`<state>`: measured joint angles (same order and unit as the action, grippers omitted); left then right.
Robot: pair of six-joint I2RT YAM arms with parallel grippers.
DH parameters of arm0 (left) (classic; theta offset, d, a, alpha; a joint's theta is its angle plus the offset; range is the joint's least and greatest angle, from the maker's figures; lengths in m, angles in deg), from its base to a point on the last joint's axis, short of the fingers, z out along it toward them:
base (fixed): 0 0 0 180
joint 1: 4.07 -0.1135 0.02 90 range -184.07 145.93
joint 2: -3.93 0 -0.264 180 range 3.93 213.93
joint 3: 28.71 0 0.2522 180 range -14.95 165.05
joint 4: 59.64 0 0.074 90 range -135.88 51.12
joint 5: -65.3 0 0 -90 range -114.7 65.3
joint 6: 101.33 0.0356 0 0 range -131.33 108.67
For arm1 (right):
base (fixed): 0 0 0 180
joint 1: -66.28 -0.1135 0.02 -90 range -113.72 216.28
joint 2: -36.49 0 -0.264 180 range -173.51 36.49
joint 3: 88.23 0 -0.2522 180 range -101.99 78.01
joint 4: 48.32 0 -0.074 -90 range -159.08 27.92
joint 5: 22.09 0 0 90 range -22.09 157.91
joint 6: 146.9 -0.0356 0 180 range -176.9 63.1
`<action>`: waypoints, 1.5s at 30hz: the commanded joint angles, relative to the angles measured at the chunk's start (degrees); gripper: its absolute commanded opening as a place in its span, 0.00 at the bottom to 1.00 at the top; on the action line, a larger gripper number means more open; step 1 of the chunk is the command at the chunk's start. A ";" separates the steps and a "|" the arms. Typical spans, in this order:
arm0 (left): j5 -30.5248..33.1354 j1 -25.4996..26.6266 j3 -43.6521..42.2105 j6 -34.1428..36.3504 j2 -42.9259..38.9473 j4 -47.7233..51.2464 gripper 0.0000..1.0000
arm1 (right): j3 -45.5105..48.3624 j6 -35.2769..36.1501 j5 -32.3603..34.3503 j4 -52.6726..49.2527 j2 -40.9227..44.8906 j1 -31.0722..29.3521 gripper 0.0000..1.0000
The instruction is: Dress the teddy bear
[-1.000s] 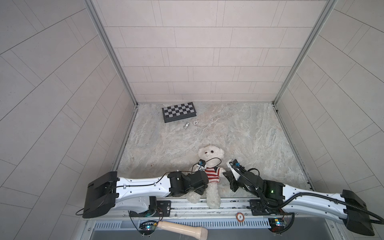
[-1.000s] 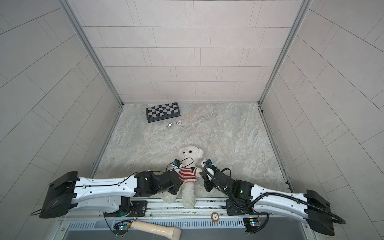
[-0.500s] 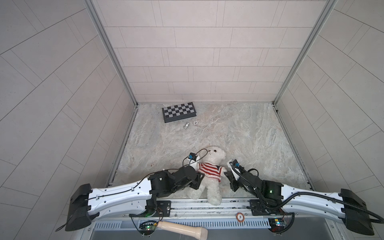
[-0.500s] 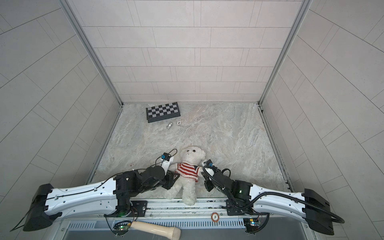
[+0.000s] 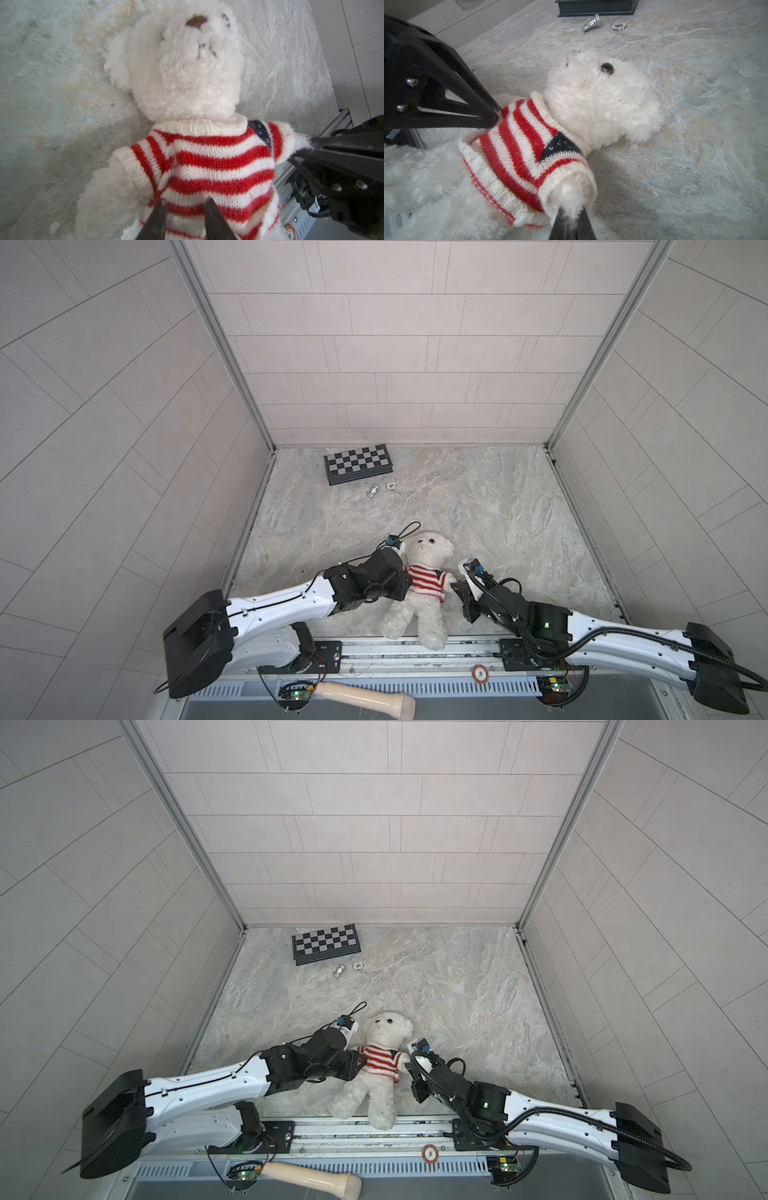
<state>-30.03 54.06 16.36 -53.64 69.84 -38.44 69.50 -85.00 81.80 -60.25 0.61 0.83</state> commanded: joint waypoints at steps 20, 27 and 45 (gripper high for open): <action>-0.65 -4.30 -0.52 3.23 -17.46 11.18 0.43 | 0.17 -1.00 2.06 -1.41 0.77 0.32 0.00; -4.46 -13.10 -2.04 3.78 -13.55 6.10 0.61 | 0.16 -2.23 3.57 -2.27 0.37 0.80 0.00; -16.56 -14.53 -12.65 -7.82 -6.70 -19.74 0.71 | -1.26 -4.93 1.50 0.44 -8.98 3.55 0.00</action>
<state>-45.30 38.72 4.96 -59.26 63.43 -53.04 69.82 -88.91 83.50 -61.43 -7.52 4.11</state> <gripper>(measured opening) 0.708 0.079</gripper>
